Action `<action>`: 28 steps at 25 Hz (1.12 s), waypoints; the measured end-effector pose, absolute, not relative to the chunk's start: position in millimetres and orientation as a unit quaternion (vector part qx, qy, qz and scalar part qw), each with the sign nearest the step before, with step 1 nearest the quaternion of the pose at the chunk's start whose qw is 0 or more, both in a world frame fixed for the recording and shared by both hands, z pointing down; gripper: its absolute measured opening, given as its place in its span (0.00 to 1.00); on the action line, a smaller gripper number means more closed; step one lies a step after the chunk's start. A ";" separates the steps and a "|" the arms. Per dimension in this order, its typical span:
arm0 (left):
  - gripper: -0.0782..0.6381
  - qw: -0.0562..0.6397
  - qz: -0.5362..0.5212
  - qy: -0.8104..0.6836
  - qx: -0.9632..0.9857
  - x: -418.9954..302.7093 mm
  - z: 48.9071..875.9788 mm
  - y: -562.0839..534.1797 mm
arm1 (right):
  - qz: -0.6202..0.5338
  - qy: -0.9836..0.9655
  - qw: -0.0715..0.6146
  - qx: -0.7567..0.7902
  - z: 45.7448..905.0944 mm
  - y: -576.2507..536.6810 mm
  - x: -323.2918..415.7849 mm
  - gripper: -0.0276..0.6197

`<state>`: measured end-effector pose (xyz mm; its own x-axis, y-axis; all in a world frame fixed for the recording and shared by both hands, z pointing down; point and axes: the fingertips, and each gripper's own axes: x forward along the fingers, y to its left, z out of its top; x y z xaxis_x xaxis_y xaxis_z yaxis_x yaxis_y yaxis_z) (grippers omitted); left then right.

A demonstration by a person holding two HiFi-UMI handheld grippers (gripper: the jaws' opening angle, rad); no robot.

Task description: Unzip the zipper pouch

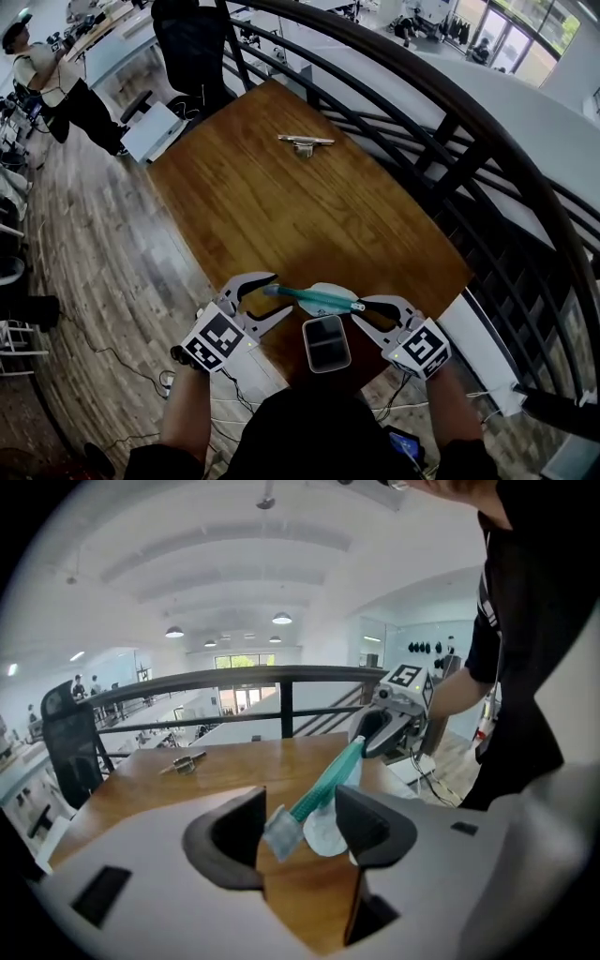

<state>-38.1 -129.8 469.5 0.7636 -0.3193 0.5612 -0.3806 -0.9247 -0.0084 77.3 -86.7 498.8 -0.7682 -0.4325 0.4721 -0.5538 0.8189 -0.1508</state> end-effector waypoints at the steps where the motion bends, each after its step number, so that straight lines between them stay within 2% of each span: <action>1: 0.43 0.048 0.289 -0.189 0.937 -39.5 466.8 -130.4 | 0.141 -0.929 0.216 0.265 499.3 -86.0 76.3 0.17; 9: 0.44 0.060 0.233 -0.167 0.956 -21.9 445.9 -128.2 | 0.135 -0.930 0.223 0.258 500.9 -83.2 74.9 0.17; 25: 0.43 -0.125 0.418 -0.033 0.899 30.7 510.4 -104.5 | 0.111 -0.929 0.240 0.259 497.4 -80.6 68.8 0.17; 28: 0.37 -0.125 0.424 -0.036 0.896 30.2 513.0 -105.6 | 0.105 -0.931 0.235 0.257 494.3 -79.8 64.8 0.17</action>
<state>30.2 -105.6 513.0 0.6377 -0.1717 0.7509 0.0410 -0.9659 -0.2557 64.8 -79.8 494.3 -0.7569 -0.4298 0.4924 -0.5287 0.8455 -0.0747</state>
